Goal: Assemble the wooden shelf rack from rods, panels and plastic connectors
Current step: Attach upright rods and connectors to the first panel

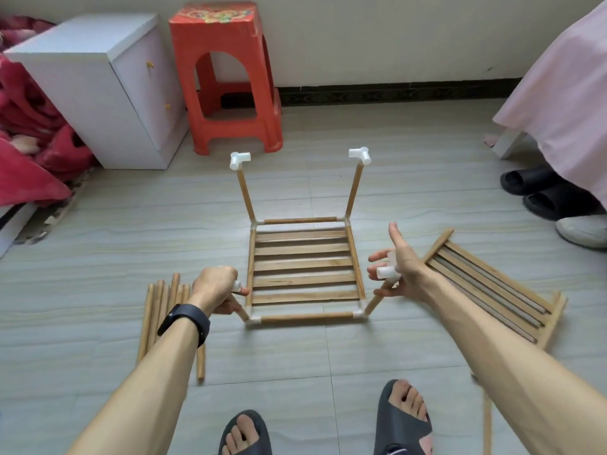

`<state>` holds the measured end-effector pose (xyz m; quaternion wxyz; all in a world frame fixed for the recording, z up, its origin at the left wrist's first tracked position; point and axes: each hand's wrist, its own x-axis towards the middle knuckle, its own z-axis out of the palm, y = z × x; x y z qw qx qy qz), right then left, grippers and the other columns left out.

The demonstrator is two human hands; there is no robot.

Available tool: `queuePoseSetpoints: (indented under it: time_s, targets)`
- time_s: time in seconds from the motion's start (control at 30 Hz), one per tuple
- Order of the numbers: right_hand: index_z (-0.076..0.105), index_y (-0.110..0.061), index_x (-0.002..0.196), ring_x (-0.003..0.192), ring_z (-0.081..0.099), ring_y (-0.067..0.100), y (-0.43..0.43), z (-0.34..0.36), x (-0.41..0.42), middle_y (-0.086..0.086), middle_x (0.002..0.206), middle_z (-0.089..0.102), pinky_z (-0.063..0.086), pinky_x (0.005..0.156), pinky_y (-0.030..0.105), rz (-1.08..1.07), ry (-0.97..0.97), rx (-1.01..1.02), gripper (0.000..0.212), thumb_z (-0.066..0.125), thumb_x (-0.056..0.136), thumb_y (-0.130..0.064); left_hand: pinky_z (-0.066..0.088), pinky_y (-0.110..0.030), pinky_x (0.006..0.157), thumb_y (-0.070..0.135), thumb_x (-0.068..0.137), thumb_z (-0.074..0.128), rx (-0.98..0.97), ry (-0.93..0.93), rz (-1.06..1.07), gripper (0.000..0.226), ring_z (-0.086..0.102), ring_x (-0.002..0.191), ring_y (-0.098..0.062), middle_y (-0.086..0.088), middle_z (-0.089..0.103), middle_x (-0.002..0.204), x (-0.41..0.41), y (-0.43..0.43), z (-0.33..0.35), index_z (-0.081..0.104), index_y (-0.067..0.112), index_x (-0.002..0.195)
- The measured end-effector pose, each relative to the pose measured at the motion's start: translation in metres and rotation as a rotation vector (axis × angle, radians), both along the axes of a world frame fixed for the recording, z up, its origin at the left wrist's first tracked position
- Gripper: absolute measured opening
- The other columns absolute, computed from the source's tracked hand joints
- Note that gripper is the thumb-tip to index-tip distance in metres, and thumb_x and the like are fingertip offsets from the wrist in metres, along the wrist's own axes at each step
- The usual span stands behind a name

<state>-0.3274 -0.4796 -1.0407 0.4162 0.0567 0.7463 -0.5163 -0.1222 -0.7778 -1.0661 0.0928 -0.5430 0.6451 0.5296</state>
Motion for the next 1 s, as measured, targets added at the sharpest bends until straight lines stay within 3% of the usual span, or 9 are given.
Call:
queuePoseSetpoints:
  time_s: [0.07, 0.13, 0.2, 0.27, 0.4, 0.53, 0.67, 0.83, 1.0]
  targets:
    - [0.067, -0.010, 0.112, 0.092, 0.069, 0.025, 0.005, -0.002, -0.002, 0.010, 0.095, 0.078, 0.052, 0.094, 0.054, -0.072, -0.105, -0.127, 0.102, 0.020, 0.080, -0.095, 0.062, -0.040, 0.073, 0.019, 0.093, 0.038, -0.026, 0.003, -0.014, 0.029, 0.076, 0.068, -0.031, -0.010, 0.078, 0.080, 0.000, 0.003, 0.002, 0.062, 0.007, 0.099]
    - [0.069, -0.011, 0.115, 0.102, 0.068, 0.025, 0.008, -0.004, 0.000, 0.009, 0.107, 0.078, 0.052, 0.094, 0.052, -0.092, -0.107, -0.146, 0.101, 0.022, 0.082, -0.093, 0.059, -0.038, 0.070, 0.017, 0.092, 0.037, -0.038, 0.014, -0.021, 0.028, 0.076, 0.069, -0.031, -0.010, 0.078, 0.080, 0.001, 0.004, 0.004, 0.061, 0.008, 0.100]
    - [0.069, -0.011, 0.111, 0.106, 0.064, 0.026, 0.007, -0.007, 0.004, 0.010, 0.115, 0.074, 0.053, 0.087, 0.048, -0.038, -0.029, -0.047, 0.085, 0.037, 0.086, -0.086, 0.059, -0.040, 0.074, 0.017, 0.093, 0.037, -0.046, 0.013, -0.020, 0.027, 0.076, 0.068, -0.030, -0.011, 0.078, 0.080, 0.002, 0.006, 0.007, 0.062, 0.007, 0.098]
    - [0.067, -0.012, 0.112, 0.091, 0.069, 0.023, 0.007, -0.007, 0.007, 0.006, 0.120, 0.069, 0.052, 0.081, 0.048, 0.099, 0.082, 0.134, 0.060, 0.058, 0.090, -0.067, 0.059, -0.040, 0.074, 0.016, 0.093, 0.038, -0.053, 0.015, -0.014, 0.028, 0.076, 0.067, -0.030, -0.011, 0.078, 0.079, 0.003, 0.009, 0.009, 0.064, 0.006, 0.096]
    - [0.062, -0.011, 0.119, 0.063, 0.066, 0.023, 0.003, -0.004, 0.007, 0.015, 0.071, 0.075, 0.055, 0.058, 0.036, 0.241, 0.080, 0.341, 0.041, 0.050, 0.095, -0.042, 0.058, -0.037, 0.069, 0.018, 0.094, 0.038, -0.055, 0.028, 0.019, 0.034, 0.075, 0.063, -0.030, -0.010, 0.077, 0.078, 0.006, 0.014, 0.012, 0.068, 0.003, 0.092]
    - [0.072, -0.003, 0.094, 0.060, 0.071, 0.027, 0.003, -0.010, 0.000, 0.011, 0.081, 0.074, 0.059, 0.055, 0.033, 0.124, 0.060, 0.257, 0.036, 0.050, 0.096, -0.032, 0.061, -0.039, 0.073, 0.017, 0.094, 0.041, -0.061, 0.038, 0.031, 0.034, 0.075, 0.064, -0.028, -0.009, 0.077, 0.077, 0.006, 0.017, 0.014, 0.072, 0.003, 0.088]
    - [0.071, -0.008, 0.084, 0.057, 0.066, 0.021, 0.010, -0.017, -0.002, 0.005, 0.077, 0.075, 0.056, 0.055, 0.029, 0.094, 0.069, 0.177, 0.027, 0.053, 0.093, -0.026, 0.062, -0.034, 0.061, 0.012, 0.087, 0.048, -0.123, 0.020, 0.044, 0.031, 0.073, 0.060, -0.026, -0.007, 0.076, 0.072, 0.004, 0.015, 0.015, 0.076, 0.005, 0.076]
    - [0.073, -0.006, 0.087, 0.045, 0.043, 0.019, 0.009, -0.023, 0.000, 0.005, 0.064, 0.056, 0.034, 0.042, 0.022, 0.058, 0.192, 0.167, 0.021, 0.053, 0.081, -0.010, 0.049, -0.024, 0.043, 0.014, 0.081, 0.053, -0.248, -0.028, 0.015, 0.028, 0.065, 0.052, -0.026, -0.011, 0.072, 0.063, -0.002, 0.012, 0.014, 0.074, 0.004, 0.067]
    - [0.071, -0.005, 0.082, 0.040, 0.029, 0.015, 0.007, -0.031, -0.005, -0.003, 0.048, 0.039, 0.023, 0.044, 0.021, 0.047, 0.197, 0.130, 0.023, 0.048, 0.078, -0.009, 0.040, -0.020, 0.035, 0.011, 0.081, 0.051, -0.277, -0.031, -0.008, 0.023, 0.055, 0.038, -0.019, -0.005, 0.063, 0.047, -0.005, 0.008, 0.007, 0.068, 0.002, 0.068]
